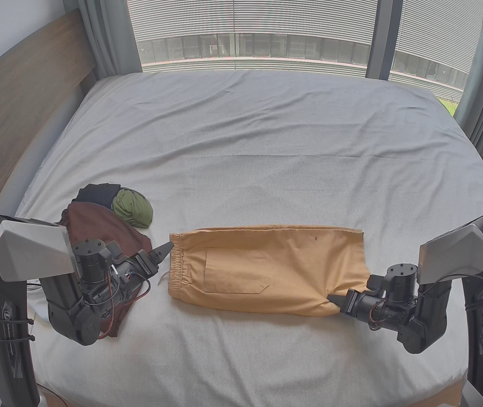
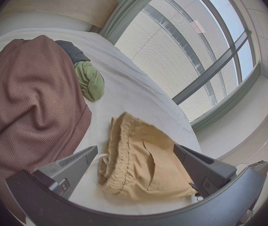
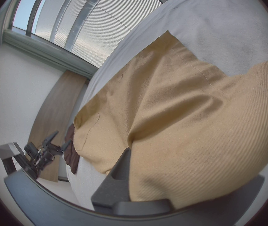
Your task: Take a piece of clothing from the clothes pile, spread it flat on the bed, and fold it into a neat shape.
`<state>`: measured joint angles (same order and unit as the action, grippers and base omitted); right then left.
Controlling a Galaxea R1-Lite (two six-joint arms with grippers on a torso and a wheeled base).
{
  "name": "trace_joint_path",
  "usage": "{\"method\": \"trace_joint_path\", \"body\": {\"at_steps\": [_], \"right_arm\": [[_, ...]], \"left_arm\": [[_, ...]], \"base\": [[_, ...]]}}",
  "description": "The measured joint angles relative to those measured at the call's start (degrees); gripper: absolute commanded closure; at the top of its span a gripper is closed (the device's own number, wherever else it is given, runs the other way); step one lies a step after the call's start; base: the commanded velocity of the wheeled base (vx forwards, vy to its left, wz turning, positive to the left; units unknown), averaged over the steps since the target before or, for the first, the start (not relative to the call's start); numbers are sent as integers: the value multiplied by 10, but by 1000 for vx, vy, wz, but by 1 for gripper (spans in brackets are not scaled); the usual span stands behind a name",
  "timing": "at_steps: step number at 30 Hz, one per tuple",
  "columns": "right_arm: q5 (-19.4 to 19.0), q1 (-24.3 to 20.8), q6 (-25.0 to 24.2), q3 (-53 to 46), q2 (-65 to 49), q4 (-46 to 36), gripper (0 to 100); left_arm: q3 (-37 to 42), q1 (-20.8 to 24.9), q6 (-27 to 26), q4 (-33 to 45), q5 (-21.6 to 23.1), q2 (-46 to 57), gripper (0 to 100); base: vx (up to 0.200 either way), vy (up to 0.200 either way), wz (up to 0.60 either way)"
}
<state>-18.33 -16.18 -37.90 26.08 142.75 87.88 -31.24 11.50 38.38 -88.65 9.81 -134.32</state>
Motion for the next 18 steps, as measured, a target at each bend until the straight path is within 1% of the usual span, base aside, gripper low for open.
{"method": "trace_joint_path", "body": {"at_steps": [3, 6, 10, 18], "right_arm": [[5, 8, 33, -43, -10, 3, 100], [7, 20, 51, -76, -18, 4, 100], [9, 33, 56, -100, -22, 5, 100], [9, 35, 57, -107, -22, 5, 100]], "left_arm": [[1, 0, 0, 0, 1, 1, 0], [1, 1, 1, 0, 1, 1, 0], [2, 3, 1, 0, 1, 2, 0], [7, 5, 2, 0, 5, 1, 0]], "base": [[0, 0, 0], [0, 0, 0], [0, 0, 0], [0, 0, 0]]}}
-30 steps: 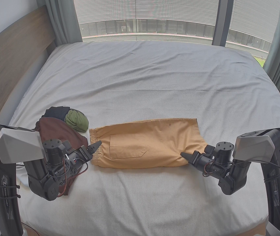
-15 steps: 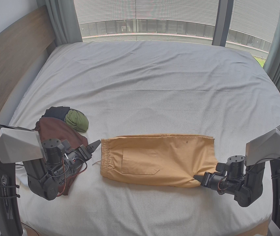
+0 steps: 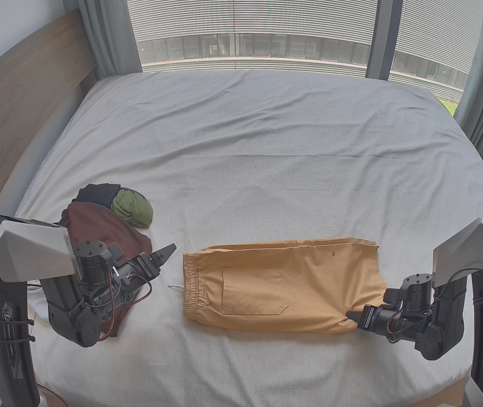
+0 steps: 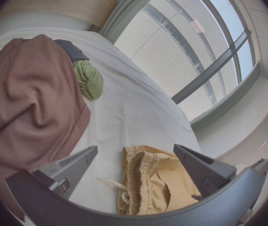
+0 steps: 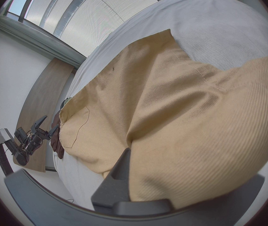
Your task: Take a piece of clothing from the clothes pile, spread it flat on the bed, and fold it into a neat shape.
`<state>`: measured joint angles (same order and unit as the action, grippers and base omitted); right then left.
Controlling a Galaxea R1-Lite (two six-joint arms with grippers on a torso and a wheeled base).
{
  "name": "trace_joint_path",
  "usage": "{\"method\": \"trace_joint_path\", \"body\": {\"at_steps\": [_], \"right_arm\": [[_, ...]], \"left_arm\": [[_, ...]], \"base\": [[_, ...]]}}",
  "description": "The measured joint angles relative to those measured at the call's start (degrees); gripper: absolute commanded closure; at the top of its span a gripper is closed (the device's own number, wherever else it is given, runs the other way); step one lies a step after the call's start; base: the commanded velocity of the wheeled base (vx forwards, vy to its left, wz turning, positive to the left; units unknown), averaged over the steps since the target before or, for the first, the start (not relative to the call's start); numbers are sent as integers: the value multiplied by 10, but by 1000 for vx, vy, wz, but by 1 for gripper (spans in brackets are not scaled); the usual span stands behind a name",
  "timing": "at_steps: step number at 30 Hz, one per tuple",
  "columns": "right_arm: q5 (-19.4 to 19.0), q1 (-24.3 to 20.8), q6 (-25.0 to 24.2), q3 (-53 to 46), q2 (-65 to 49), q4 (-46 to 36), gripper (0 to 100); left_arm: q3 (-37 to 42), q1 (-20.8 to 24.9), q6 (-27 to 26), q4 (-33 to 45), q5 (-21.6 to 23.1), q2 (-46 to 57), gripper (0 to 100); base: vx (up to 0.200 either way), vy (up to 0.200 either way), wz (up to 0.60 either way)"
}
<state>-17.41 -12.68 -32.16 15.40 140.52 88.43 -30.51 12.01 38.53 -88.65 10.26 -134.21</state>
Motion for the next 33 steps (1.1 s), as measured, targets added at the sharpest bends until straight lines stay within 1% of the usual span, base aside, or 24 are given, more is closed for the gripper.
{"method": "trace_joint_path", "body": {"at_steps": [1, 9, 12, 16, 22, 28, 33], "right_arm": [[0, -1, 0, 0, 0, 0, 0], [-2, -8, 2, -18, -5, -1, 0], [-3, -19, 2, -42, -7, -1, 0], [-6, -44, 3, -75, -14, -2, 0], [-49, -86, 1, -103, -47, -2, 0], [-57, -114, 0, -96, -86, -2, 0], [-62, -130, -1, -68, -115, -2, 0]], "left_arm": [[1, 0, 0, 0, 0, 0, 0], [3, 2, 0, 0, 0, 1, 0], [4, 2, 0, 0, 0, 1, 0], [6, 4, 0, 0, 0, 1, 0], [16, 9, -1, 0, 7, 0, 0], [26, 13, -3, 1, 12, -3, 0], [30, 16, -2, 0, 14, -9, 0]], "base": [[0, 0, 0], [0, 0, 0], [0, 0, 0], [0, 0, 0], [0, 0, 0], [0, 0, 0], [0, 0, 0]]}}
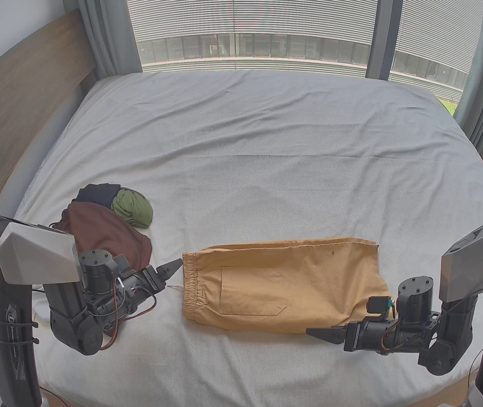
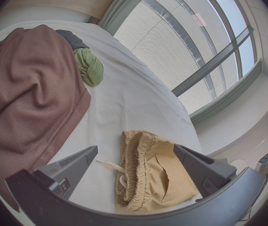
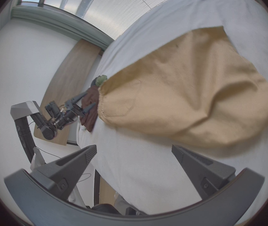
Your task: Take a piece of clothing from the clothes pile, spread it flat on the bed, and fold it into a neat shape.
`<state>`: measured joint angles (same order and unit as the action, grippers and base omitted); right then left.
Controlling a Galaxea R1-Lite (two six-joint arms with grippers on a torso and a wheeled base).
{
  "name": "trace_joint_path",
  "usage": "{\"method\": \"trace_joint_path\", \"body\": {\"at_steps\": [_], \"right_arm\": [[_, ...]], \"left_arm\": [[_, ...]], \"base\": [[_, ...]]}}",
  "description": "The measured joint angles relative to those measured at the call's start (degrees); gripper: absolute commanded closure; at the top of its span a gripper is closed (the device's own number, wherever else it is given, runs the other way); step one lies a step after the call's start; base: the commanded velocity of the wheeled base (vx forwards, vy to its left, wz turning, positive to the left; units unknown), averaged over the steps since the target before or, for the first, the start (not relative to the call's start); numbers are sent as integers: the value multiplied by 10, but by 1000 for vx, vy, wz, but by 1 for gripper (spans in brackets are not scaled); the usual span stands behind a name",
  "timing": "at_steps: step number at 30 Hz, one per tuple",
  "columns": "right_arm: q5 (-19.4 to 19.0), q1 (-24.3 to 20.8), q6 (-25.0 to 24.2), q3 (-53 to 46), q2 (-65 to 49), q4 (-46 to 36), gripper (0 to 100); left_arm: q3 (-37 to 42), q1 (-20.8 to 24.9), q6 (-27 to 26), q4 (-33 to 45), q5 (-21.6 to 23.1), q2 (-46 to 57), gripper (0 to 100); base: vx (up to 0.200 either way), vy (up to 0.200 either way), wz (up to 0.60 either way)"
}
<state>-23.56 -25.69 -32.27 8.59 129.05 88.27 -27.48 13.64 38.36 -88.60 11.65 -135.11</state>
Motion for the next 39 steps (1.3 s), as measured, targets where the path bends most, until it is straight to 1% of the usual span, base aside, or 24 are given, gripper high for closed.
{"method": "trace_joint_path", "body": {"at_steps": [7, 11, 14, 18, 30, 39], "right_arm": [[-10, -4, -1, 49, -28, -1, 0], [-29, 14, -6, 84, -41, -1, 0], [-34, 28, -12, 97, -49, -1, 0], [-34, 40, -13, 103, -53, -1, 0], [-34, 59, -10, 107, -48, 0, 0], [-34, 62, -10, 109, -43, 0, 0]], "left_arm": [[2, 10, 12, 0, 0, -8, 0], [5, 15, 19, -1, 0, -13, 0], [9, 18, 20, -1, 1, -20, 0], [11, 23, 25, -1, 1, -31, 0], [6, 33, 34, 0, -2, -64, 0], [-11, 59, 58, -1, -5, -80, 0]], "base": [[0, 0, 0], [0, 0, 0], [0, 0, 0], [0, 0, 0], [0, 0, 0], [0, 0, 0]]}}
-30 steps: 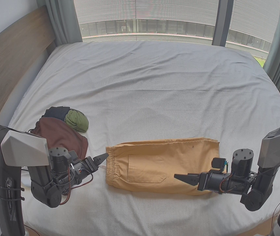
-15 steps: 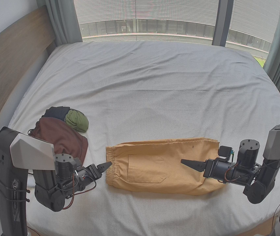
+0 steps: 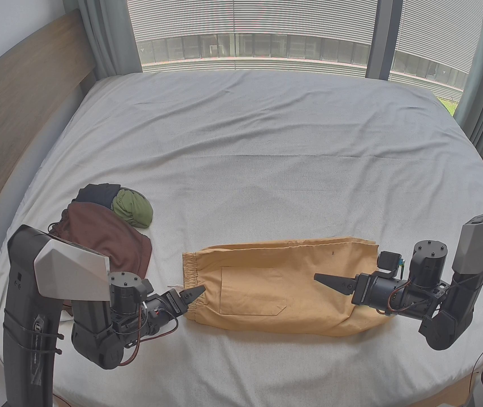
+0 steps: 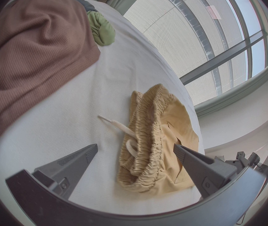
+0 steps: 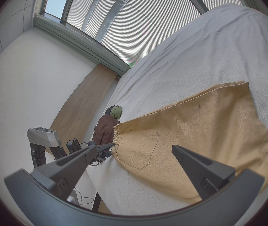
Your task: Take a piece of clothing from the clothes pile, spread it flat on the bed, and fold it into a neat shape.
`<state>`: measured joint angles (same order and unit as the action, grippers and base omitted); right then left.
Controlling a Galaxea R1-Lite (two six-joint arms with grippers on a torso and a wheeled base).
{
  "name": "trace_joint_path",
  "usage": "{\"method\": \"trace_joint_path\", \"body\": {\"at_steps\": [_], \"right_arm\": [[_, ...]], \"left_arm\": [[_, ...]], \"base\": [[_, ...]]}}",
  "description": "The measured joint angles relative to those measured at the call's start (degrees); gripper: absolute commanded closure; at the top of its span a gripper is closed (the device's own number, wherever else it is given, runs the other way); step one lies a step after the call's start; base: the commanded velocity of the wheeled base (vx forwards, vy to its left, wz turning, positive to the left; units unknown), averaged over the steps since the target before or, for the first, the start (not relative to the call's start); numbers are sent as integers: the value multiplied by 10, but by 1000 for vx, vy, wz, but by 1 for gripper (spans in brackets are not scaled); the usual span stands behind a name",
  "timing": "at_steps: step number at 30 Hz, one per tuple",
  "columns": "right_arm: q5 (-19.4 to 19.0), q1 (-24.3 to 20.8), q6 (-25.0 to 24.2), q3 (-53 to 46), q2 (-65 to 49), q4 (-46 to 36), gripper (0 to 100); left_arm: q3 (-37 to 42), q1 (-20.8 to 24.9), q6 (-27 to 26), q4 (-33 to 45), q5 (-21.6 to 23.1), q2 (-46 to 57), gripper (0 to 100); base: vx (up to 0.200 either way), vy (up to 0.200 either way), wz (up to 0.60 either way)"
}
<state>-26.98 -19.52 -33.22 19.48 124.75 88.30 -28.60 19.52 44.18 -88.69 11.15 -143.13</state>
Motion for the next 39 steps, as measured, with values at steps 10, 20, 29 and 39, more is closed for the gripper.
{"method": "trace_joint_path", "body": {"at_steps": [10, 20, 29, 39], "right_arm": [[0, -2, 0, 0, 0, 0, 0], [0, -4, 0, 0, -1, 0, 0], [0, -4, 0, -1, -3, 0, 0], [0, -5, 0, -1, -2, 0, 0]], "left_arm": [[-14, 14, 18, 0, 1, -5, 0], [-19, 26, 21, 0, -5, -15, 0], [-42, 42, 70, 0, -11, -19, 0], [-71, 51, 77, -2, -30, -27, 0]], "base": [[0, 0, 0], [0, 0, 0], [0, 0, 0], [0, 0, 0]]}}
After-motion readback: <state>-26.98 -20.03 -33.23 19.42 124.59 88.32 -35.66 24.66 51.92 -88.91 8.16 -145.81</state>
